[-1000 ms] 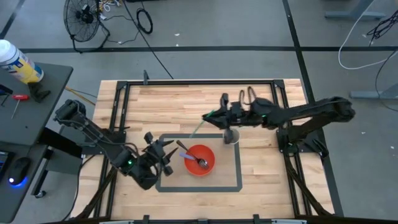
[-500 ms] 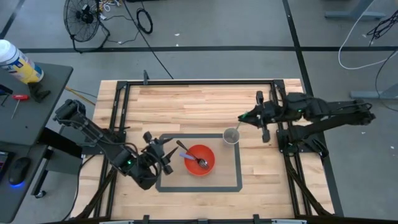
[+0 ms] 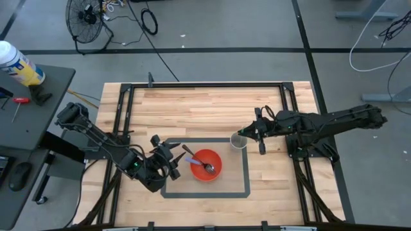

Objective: Pick & Place Utensil
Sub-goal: Put the green straw in the gray cup, then return to Home Position

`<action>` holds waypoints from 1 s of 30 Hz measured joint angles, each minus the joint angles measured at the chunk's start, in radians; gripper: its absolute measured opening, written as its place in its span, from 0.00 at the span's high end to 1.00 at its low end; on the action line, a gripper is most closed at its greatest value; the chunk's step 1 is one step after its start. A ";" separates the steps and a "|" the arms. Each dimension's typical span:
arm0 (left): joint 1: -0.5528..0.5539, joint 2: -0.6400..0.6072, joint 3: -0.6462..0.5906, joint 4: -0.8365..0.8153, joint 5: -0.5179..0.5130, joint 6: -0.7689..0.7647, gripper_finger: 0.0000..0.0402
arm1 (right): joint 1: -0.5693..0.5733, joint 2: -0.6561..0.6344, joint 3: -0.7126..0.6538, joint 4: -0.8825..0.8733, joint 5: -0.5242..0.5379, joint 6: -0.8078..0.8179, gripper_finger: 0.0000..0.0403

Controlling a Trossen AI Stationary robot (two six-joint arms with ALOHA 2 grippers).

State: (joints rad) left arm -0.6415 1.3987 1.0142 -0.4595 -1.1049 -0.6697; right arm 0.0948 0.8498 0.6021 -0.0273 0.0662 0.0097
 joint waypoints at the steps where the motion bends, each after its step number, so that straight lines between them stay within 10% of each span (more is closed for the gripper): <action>1: 0.000 0.000 0.000 0.000 -0.001 0.000 0.51 | 0.000 0.000 -0.009 -0.002 0.000 0.005 0.92; 20: 0.157 -0.014 0.000 -0.005 0.028 0.003 0.52 | -0.028 -0.001 0.223 -0.021 -0.035 -0.083 0.38; 30: 0.483 -0.259 -0.026 -0.223 0.077 -0.002 0.52 | -0.171 -0.085 0.169 -0.117 -0.030 -0.049 0.44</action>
State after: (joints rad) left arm -0.1583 1.1399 0.9886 -0.6823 -1.0282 -0.6718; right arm -0.0764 0.7647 0.7710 -0.1445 0.0364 -0.0391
